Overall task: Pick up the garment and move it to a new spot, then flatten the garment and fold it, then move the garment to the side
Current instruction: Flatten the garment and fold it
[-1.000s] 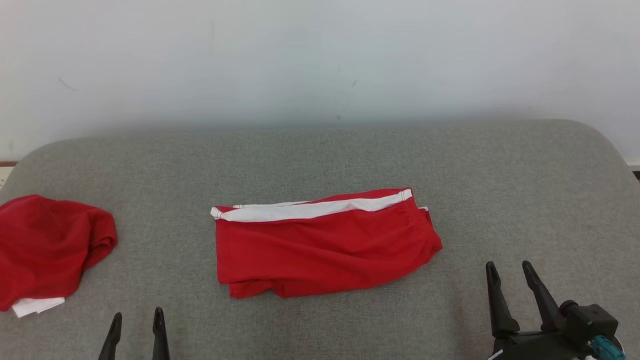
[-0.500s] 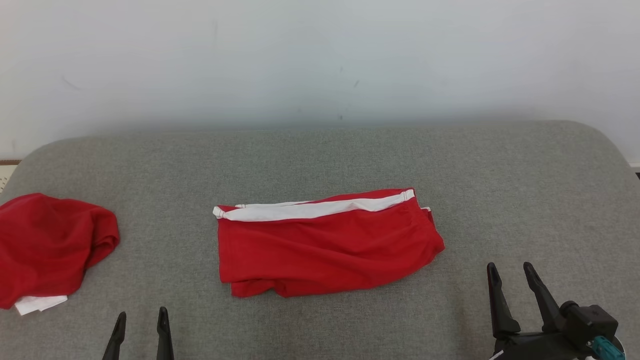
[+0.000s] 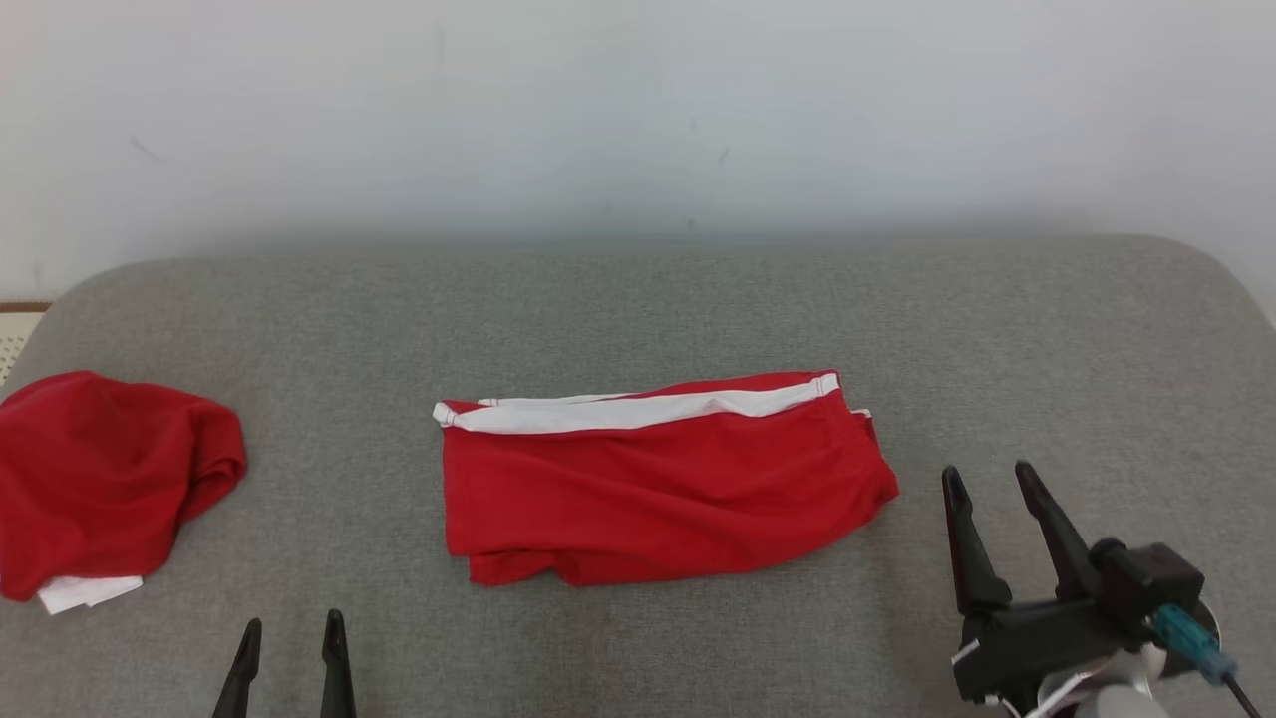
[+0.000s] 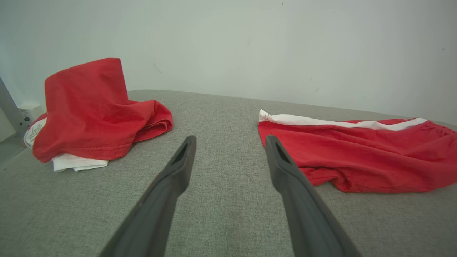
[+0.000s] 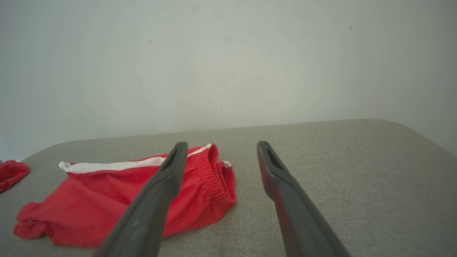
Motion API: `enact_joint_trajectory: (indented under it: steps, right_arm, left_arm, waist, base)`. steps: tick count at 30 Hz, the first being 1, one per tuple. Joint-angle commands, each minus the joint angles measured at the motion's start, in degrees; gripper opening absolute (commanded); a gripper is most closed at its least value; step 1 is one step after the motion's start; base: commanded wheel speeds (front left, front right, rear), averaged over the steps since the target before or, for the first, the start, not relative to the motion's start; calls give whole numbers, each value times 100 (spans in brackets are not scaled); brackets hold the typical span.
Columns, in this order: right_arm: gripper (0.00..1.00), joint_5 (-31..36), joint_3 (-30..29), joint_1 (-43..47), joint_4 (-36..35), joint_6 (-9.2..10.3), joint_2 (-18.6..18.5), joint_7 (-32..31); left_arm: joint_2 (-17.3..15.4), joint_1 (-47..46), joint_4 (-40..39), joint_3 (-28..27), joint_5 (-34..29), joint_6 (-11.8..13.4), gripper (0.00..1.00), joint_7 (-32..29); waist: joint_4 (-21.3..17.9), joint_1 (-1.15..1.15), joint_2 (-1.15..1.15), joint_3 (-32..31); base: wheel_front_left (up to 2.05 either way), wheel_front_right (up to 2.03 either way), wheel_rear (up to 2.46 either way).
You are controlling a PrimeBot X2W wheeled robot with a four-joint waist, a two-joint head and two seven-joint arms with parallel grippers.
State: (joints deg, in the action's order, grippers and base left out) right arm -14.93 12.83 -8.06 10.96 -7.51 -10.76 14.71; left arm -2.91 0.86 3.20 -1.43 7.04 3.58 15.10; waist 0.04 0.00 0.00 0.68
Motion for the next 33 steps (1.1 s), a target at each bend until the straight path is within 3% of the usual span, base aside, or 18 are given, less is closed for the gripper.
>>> enact_joint_trajectory:
  steps: [1, 7, 15, 33]
  right_arm:
    - [100, 76, 70, -232, 115, 4, -69, -58]
    - [100, 180, 159, -1073, 819, 4, -98, -259]
    - [100, 178, 263, -2102, 2383, 4, -96, -435]
    - [100, -114, 330, -3558, 5261, 5, -46, -408]
  left_arm:
    - [0, -96, 39, 16, 24, -29, 100, 9]
    - [0, -198, 108, 97, 89, -47, 100, 9]
    - [-1, -366, 199, 231, 176, -60, 100, 9]
    - [0, -562, 306, 285, 305, -28, 100, 9]
  waist:
    - [82, 0, 0, 58]
    - [291, 0, 0, 219]
    - [565, 0, 0, 410]
    - [622, 0, 0, 730]
  base:
    - [0, 0, 0]
    - [0, 0, 0]
    - [0, 0, 0]
    - [0, 0, 0]
